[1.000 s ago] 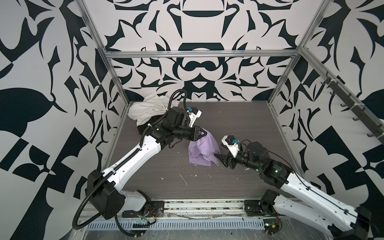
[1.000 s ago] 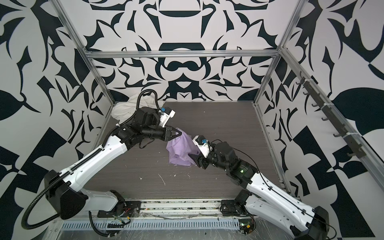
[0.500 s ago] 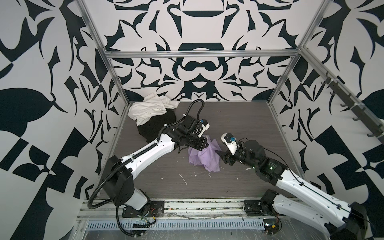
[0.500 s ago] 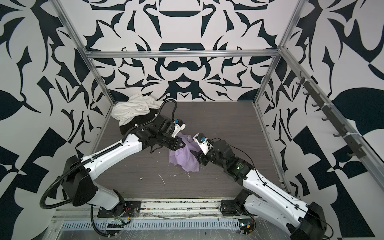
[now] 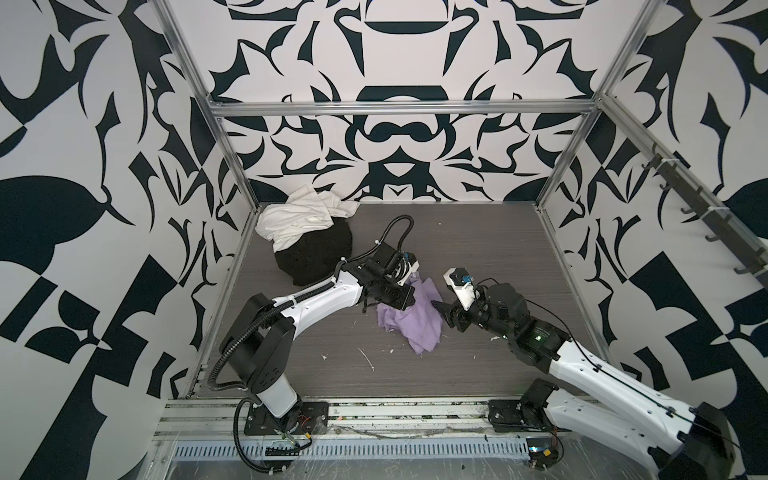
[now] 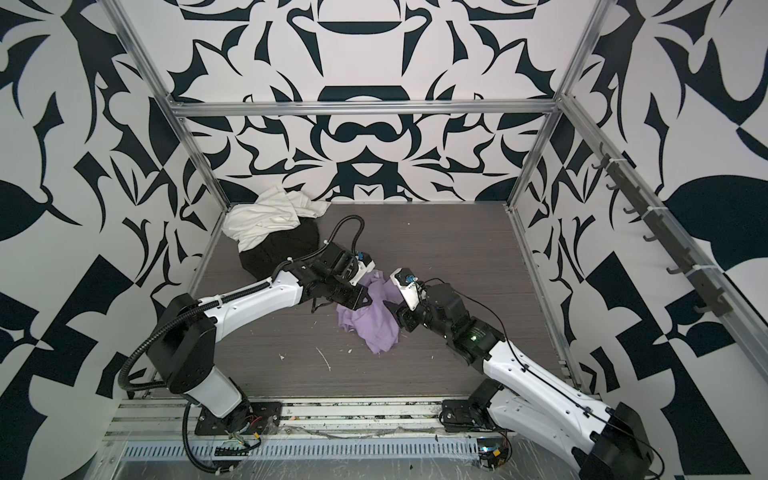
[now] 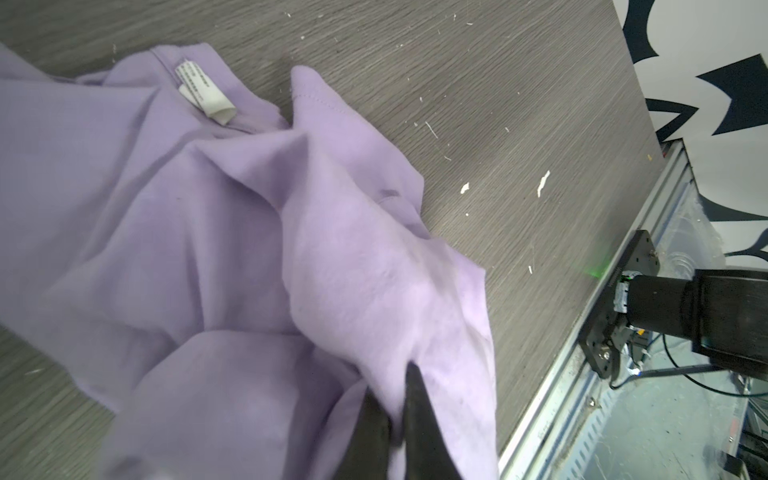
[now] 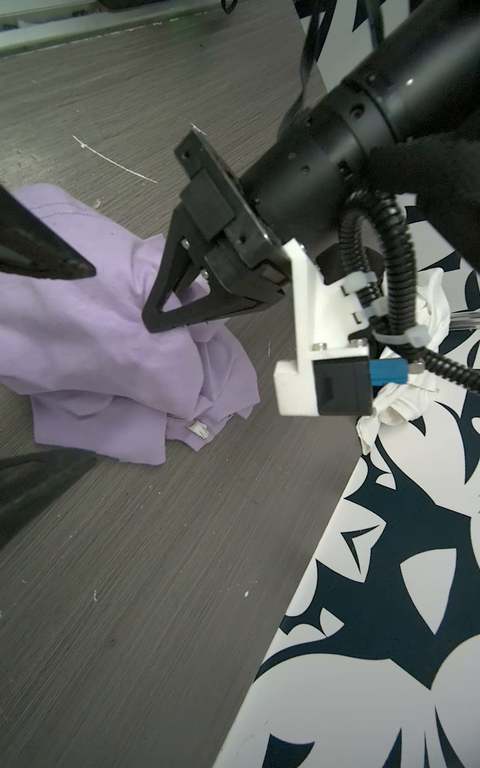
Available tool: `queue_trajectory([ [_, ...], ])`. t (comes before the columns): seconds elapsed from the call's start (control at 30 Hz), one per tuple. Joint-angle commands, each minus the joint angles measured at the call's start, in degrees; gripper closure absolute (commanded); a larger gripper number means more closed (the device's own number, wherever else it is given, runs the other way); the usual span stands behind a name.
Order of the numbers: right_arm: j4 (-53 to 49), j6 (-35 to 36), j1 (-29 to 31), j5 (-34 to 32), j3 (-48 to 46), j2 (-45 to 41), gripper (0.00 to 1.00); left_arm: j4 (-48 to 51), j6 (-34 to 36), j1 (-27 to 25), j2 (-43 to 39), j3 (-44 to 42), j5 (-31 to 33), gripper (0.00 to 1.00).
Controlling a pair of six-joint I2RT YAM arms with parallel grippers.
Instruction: Pick out a specific cloth from the pile
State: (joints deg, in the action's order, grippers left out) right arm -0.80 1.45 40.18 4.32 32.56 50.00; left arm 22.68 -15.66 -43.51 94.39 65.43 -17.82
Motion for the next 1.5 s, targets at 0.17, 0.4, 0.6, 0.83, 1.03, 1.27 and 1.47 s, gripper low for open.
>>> queue_trajectory([
  [0.17, 4.78, -1.71, -0.25, 1.91, -0.38, 2.58, 0.35, -3.39, -0.78, 0.35, 0.30, -4.36, 3.47, 1.00],
  [0.4, 6.24, -2.88, -0.22, 2.69, -1.00, 4.55, 0.36, -3.59, -1.92, 0.84, -3.00, -8.73, 7.49, 1.00],
  [0.6, 7.18, -3.25, -0.25, 2.96, -0.95, 6.02, 0.37, -4.08, -2.43, 0.96, -4.04, -10.79, 8.35, 0.94],
  [0.83, 7.88, -3.21, -0.20, 2.87, -1.14, 6.85, 0.37, -4.49, -2.42, 0.97, -4.61, -11.51, 8.46, 0.79],
  [1.03, 8.49, -3.05, -0.26, 2.38, -1.17, 6.80, 0.37, -4.31, -2.00, 0.97, -6.47, -11.73, 8.62, 0.59],
  [1.27, 8.50, -2.50, -0.70, 0.50, -0.70, 5.23, 0.37, -3.17, -2.41, 0.97, -9.19, -11.44, 9.34, 0.48],
  [1.47, 7.97, -2.14, -1.16, -0.23, 0.66, 4.76, 0.37, -3.08, -2.63, 0.97, -11.23, -11.39, 9.23, 0.44],
])
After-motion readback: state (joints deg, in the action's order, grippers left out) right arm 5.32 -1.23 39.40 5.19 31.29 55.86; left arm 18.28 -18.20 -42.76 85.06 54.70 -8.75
